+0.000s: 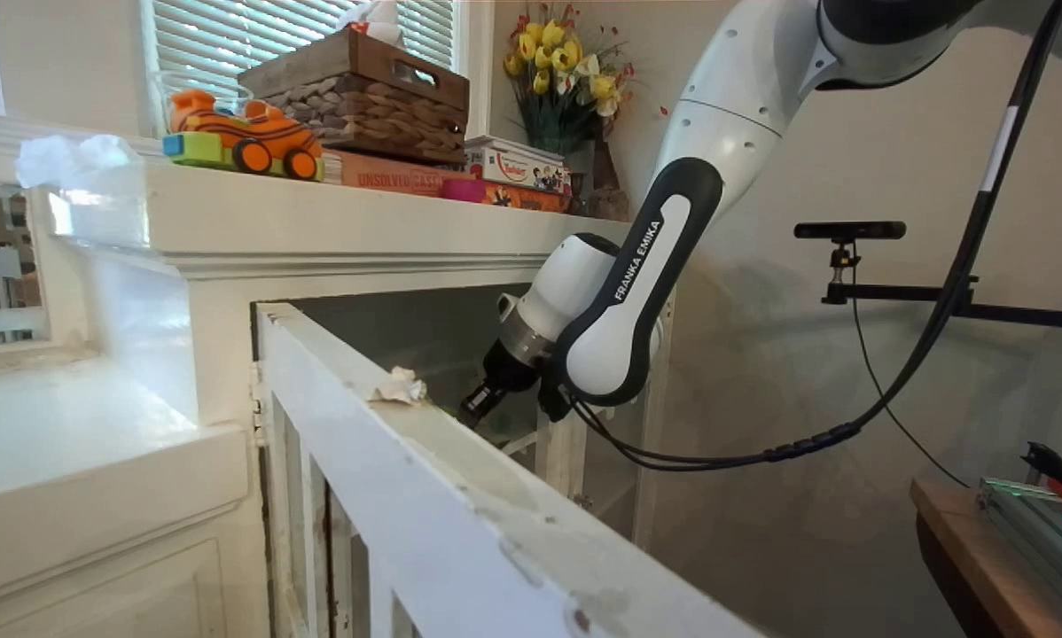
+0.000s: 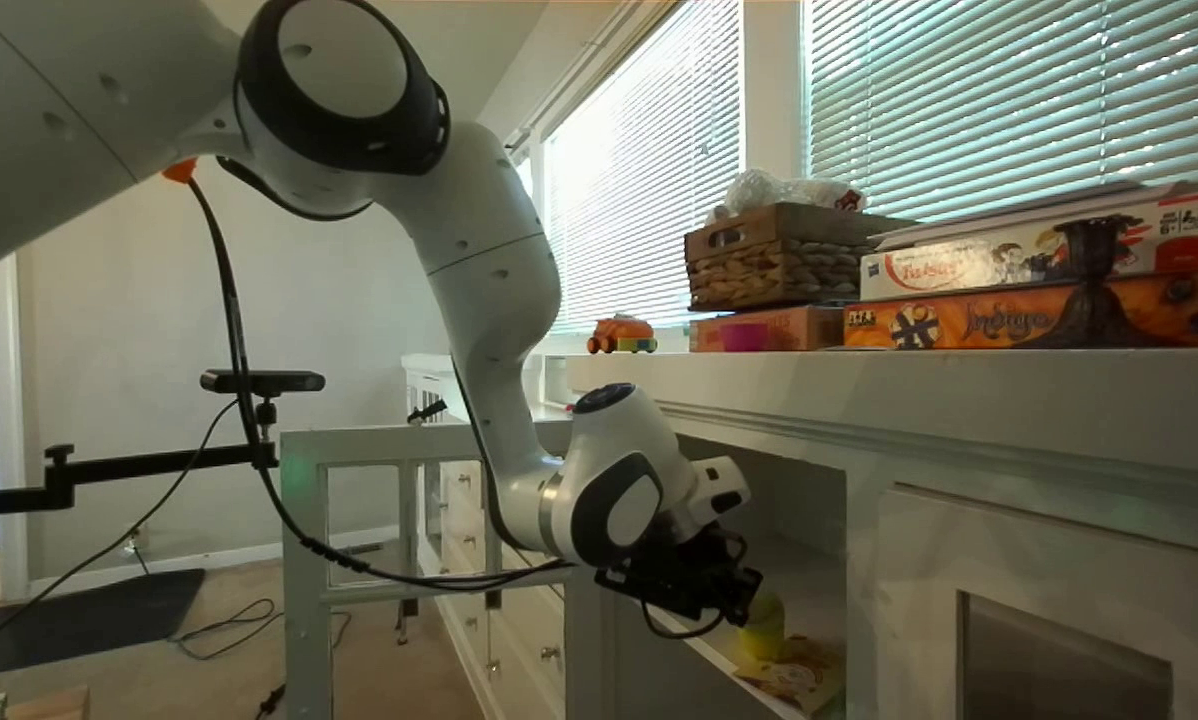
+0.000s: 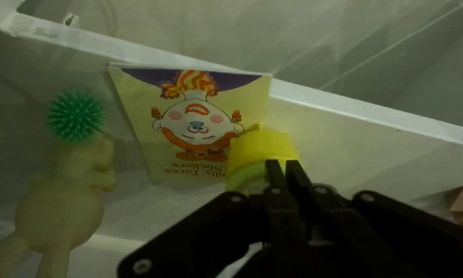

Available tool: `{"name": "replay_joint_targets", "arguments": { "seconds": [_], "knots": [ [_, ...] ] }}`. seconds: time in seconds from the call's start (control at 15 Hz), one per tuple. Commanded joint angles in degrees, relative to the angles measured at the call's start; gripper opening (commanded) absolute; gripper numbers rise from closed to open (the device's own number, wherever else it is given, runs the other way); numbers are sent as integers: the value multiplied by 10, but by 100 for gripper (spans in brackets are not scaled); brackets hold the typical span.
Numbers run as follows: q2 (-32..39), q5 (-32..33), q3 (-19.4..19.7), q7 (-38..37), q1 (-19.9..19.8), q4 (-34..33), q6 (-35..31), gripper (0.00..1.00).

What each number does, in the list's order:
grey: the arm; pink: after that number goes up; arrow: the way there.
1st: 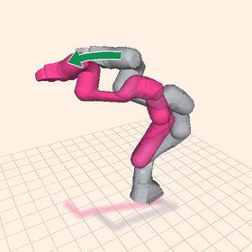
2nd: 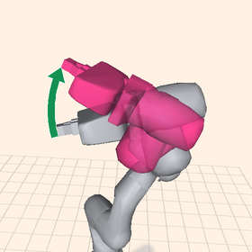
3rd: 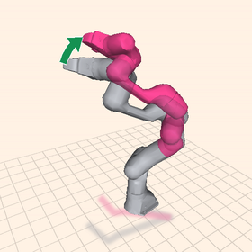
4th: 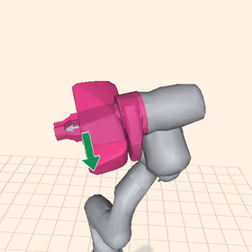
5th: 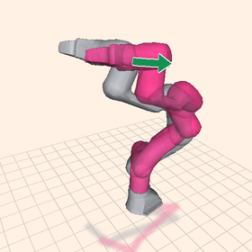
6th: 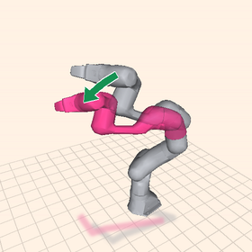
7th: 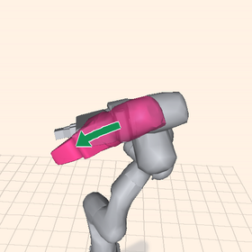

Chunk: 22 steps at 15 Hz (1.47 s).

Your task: Put the tennis ball on the countertop.

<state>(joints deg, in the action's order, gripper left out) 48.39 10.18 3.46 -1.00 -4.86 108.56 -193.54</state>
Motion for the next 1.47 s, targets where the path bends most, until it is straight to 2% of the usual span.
{"name": "replay_joint_targets", "arguments": {
  "seconds": [0.0,0.33,0.53,0.67,1.4],
  "knots": [
    [5,-15,-9,22,-3,-4,-35,36],
    [-9,-7,-3,39,2,14,-93,68],
    [0,-11,4,47,5,5,-103,90],
    [0,-15,13,52,10,2,-101,99],
    [10,-18,14,51,7,-21,-60,100]
  ]
}}
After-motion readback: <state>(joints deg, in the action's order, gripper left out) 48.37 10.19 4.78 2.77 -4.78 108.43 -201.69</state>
